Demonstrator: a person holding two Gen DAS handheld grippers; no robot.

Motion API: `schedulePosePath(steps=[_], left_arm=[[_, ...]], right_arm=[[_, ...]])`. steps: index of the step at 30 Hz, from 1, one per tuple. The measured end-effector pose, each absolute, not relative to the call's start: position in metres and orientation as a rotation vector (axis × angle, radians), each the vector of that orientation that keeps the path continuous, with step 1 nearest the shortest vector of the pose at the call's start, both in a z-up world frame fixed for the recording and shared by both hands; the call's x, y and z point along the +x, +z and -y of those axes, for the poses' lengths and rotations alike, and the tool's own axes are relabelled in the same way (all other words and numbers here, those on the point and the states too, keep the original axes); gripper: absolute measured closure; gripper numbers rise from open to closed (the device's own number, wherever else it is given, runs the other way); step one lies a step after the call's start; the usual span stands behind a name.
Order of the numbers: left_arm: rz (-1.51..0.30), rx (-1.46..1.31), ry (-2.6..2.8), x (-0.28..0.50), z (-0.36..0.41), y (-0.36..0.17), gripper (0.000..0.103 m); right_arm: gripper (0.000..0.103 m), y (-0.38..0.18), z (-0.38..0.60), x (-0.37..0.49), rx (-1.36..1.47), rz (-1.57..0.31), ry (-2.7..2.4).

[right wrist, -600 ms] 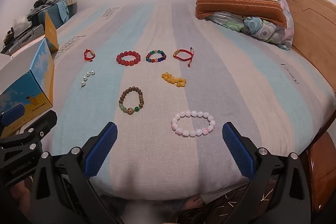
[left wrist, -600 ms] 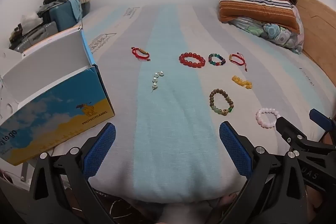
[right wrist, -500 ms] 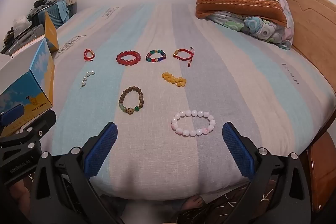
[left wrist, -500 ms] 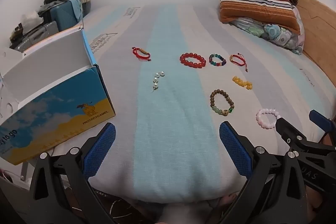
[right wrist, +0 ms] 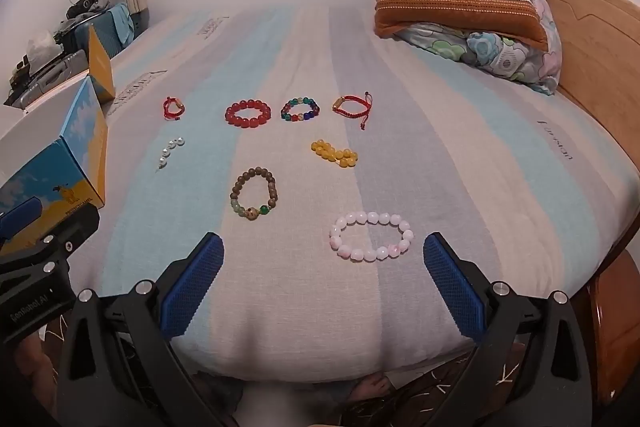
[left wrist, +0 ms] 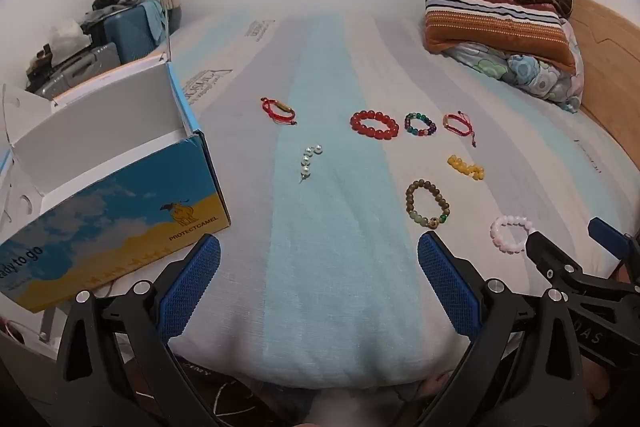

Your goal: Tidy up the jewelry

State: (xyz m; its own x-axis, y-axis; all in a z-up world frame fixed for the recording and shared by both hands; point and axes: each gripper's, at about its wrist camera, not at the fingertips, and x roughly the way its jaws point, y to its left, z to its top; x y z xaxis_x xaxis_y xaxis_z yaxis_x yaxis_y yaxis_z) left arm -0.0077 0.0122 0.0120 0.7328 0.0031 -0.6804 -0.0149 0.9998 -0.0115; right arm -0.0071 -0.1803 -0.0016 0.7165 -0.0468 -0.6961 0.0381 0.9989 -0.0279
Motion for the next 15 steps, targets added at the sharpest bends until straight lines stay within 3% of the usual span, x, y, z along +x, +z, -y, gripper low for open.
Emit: schedulePosePath(steps=[15], left_arm=[[-0.740, 0.002, 0.020, -0.0068, -0.0071, 0.0120, 0.006]], right_arm=[[0.007, 0.0024, 0.1804, -0.0088, -0.007, -0.768, -0.040]])
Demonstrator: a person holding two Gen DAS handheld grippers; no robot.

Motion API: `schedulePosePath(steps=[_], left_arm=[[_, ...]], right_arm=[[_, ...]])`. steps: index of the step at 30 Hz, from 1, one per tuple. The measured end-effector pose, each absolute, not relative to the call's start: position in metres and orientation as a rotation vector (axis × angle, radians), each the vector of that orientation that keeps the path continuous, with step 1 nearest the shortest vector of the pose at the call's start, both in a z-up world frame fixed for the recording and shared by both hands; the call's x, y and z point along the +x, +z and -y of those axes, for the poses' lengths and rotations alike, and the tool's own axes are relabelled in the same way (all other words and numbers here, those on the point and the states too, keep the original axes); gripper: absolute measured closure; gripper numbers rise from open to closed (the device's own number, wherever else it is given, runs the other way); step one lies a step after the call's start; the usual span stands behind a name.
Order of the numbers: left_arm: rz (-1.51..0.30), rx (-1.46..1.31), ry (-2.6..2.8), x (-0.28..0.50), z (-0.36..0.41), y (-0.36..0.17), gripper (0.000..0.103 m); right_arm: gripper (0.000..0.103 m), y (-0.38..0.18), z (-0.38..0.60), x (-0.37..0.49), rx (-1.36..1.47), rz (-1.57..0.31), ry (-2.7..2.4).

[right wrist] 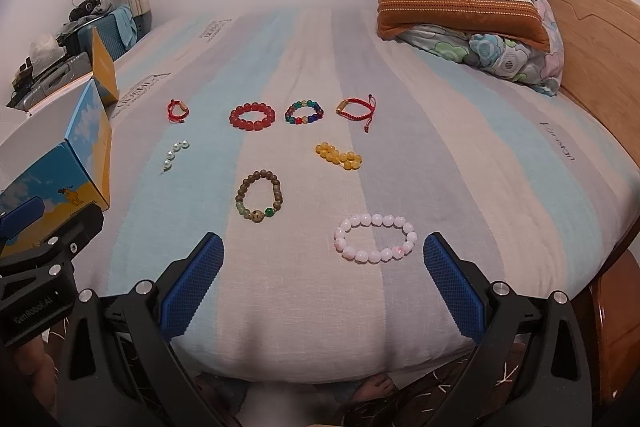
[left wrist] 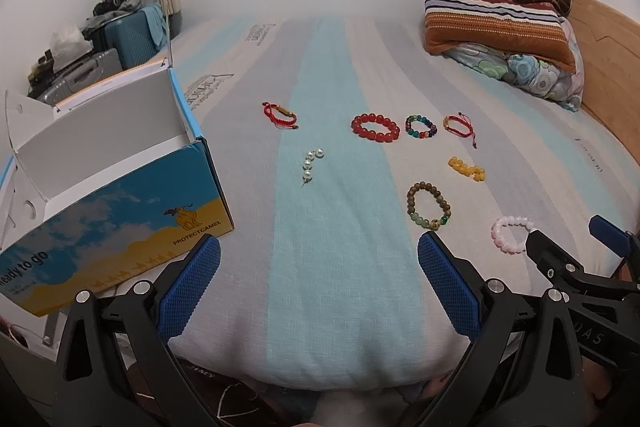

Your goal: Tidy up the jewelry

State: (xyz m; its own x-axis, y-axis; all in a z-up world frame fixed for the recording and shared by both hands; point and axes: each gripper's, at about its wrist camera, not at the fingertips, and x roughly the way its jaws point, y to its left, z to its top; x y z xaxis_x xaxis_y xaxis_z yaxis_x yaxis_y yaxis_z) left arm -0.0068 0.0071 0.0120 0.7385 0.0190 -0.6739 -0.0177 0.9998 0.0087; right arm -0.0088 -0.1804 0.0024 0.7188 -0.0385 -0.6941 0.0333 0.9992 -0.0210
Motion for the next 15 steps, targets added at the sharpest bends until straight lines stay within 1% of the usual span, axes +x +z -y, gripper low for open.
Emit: schedulePosePath(steps=[15], left_arm=[[-0.737, 0.000, 0.024, -0.0064, -0.0103, 0.0101, 0.006]], right_arm=[[0.007, 0.0028, 0.1789, -0.0084, -0.008, -0.764, -0.041]])
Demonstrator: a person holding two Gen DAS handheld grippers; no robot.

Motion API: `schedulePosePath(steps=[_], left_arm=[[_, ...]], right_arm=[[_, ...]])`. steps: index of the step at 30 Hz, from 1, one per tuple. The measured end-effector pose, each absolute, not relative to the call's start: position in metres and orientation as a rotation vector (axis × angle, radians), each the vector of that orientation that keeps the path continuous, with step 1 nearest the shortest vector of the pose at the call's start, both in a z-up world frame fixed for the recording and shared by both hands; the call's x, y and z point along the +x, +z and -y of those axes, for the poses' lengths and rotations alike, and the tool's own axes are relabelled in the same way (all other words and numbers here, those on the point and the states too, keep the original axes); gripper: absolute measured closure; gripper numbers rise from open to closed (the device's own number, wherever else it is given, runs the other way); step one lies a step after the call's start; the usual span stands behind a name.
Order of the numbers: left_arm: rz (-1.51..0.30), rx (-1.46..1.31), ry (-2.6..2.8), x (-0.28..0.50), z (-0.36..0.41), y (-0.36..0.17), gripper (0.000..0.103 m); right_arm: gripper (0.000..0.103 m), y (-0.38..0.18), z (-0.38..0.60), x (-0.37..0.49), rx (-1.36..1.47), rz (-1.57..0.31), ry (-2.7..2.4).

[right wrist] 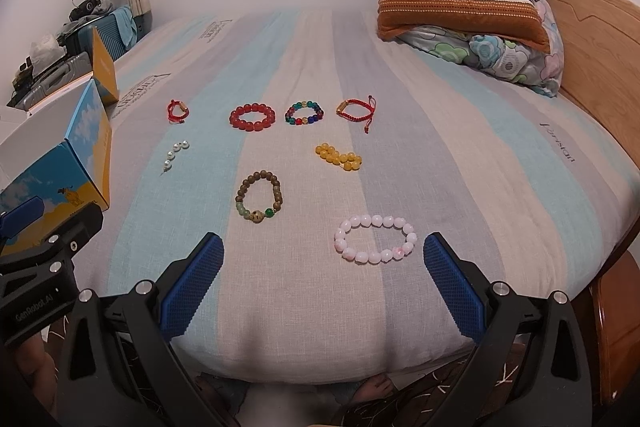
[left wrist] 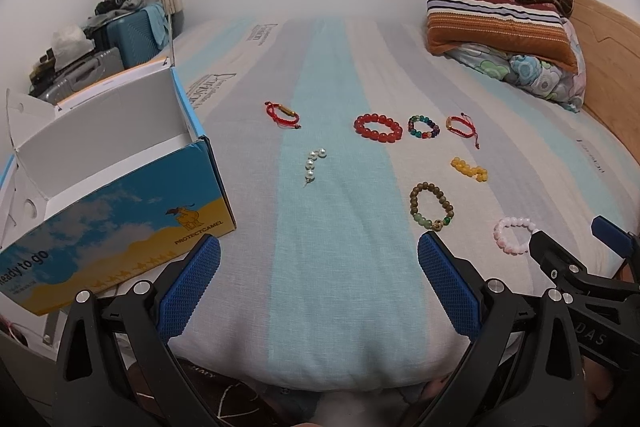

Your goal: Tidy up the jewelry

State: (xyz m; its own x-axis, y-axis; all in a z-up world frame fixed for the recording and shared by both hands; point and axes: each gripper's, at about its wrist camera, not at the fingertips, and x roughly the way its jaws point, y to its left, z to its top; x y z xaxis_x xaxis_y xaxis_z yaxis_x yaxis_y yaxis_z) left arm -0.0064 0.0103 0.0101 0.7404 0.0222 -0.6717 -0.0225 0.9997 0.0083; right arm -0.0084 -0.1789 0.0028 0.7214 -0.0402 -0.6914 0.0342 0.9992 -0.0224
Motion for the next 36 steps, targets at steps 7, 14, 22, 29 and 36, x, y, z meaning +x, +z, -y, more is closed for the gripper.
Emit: schedulePosePath(steps=[7, 14, 22, 29, 36], left_arm=[[-0.729, -0.001, 0.021, -0.008, -0.010, 0.010, 0.006], [-0.724, 0.002, 0.020, -0.011, -0.009, 0.012, 0.006], [-0.722, -0.009, 0.005, -0.012, -0.009, 0.014, 0.006], [-0.722, -0.006, 0.002, -0.012, -0.007, 0.013, 0.006], [-0.724, -0.008, -0.007, -0.012, -0.005, 0.012, 0.006]], right_arm=[[0.007, 0.003, 0.178, -0.008, -0.008, -0.764, -0.042], [0.007, 0.003, 0.182, -0.009, -0.005, -0.762, -0.043], [0.007, 0.002, 0.183, -0.009, -0.005, -0.761, -0.044], [0.007, 0.003, 0.184, -0.009, -0.006, -0.761, -0.046], [0.007, 0.004, 0.189, -0.010, 0.000, -0.758, -0.052]])
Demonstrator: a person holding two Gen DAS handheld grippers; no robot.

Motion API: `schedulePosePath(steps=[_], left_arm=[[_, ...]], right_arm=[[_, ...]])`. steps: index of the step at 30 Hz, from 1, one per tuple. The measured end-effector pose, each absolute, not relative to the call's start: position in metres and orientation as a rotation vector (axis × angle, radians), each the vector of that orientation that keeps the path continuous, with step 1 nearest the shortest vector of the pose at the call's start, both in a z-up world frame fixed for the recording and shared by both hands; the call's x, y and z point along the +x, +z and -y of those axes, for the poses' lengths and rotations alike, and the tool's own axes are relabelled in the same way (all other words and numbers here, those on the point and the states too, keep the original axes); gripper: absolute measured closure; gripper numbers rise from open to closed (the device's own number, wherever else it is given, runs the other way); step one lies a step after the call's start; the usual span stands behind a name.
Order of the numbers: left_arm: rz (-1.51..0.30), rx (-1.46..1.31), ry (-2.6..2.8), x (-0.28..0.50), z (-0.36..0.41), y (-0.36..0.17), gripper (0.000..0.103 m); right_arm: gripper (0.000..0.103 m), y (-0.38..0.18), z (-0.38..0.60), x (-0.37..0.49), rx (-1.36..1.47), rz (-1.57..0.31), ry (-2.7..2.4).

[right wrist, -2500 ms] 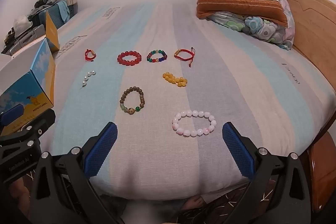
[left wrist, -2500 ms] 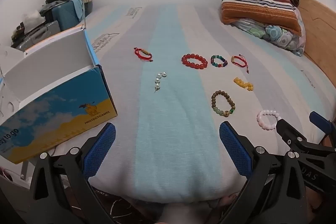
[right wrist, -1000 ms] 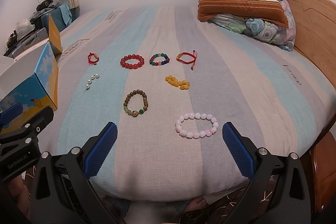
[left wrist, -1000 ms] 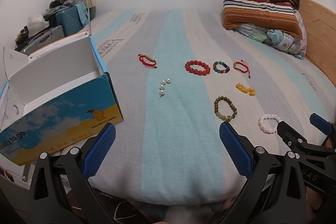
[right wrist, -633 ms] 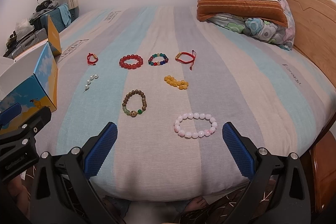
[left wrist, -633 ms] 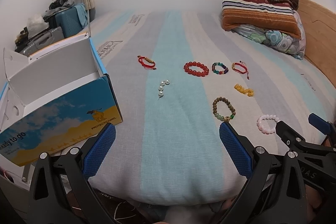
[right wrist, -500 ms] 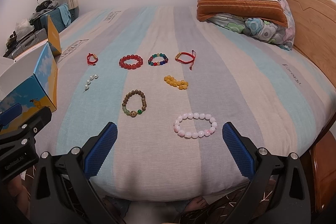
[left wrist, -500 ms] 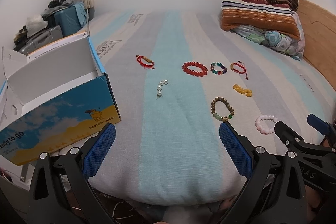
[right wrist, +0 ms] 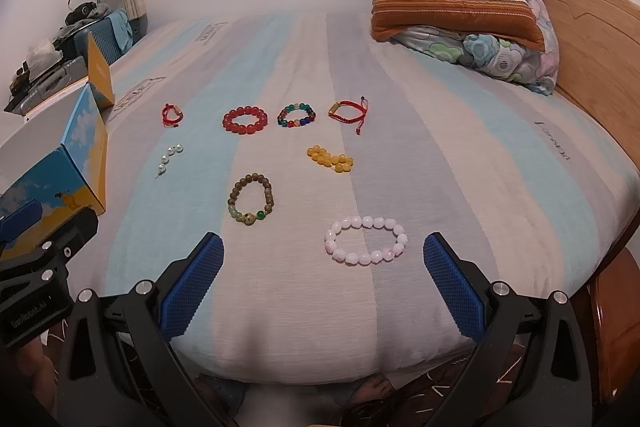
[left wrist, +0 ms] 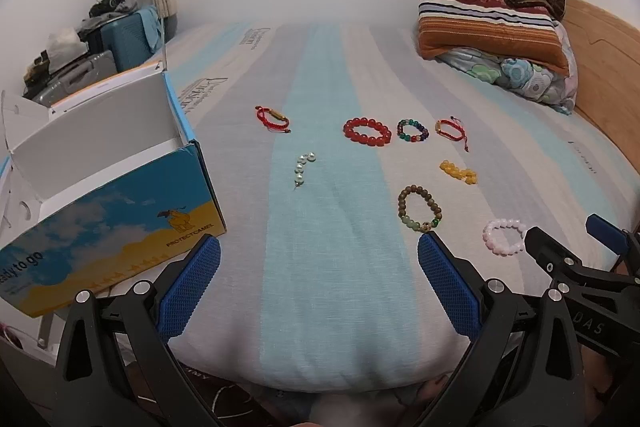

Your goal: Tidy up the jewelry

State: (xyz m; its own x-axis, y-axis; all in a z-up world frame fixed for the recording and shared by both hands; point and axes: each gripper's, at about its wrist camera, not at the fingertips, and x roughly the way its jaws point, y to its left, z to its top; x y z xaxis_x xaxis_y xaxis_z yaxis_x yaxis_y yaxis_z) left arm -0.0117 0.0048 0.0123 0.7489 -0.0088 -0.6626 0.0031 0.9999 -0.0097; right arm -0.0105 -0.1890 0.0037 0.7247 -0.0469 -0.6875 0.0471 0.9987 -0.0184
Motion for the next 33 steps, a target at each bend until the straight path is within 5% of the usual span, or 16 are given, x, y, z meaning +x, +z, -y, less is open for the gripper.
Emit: schedulePosePath(steps=[19, 33], left_arm=[[-0.781, -0.024, -0.069, 0.035, 0.019, 0.004, 0.006], [-0.958, 0.071, -0.150, 0.136, 0.066, -0.056, 0.007]], right_arm=[[0.007, 0.020, 0.214, 0.008, 0.003, -0.761, -0.103], [0.007, -0.045, 0.253, 0.076, 0.055, -0.966, -0.095]])
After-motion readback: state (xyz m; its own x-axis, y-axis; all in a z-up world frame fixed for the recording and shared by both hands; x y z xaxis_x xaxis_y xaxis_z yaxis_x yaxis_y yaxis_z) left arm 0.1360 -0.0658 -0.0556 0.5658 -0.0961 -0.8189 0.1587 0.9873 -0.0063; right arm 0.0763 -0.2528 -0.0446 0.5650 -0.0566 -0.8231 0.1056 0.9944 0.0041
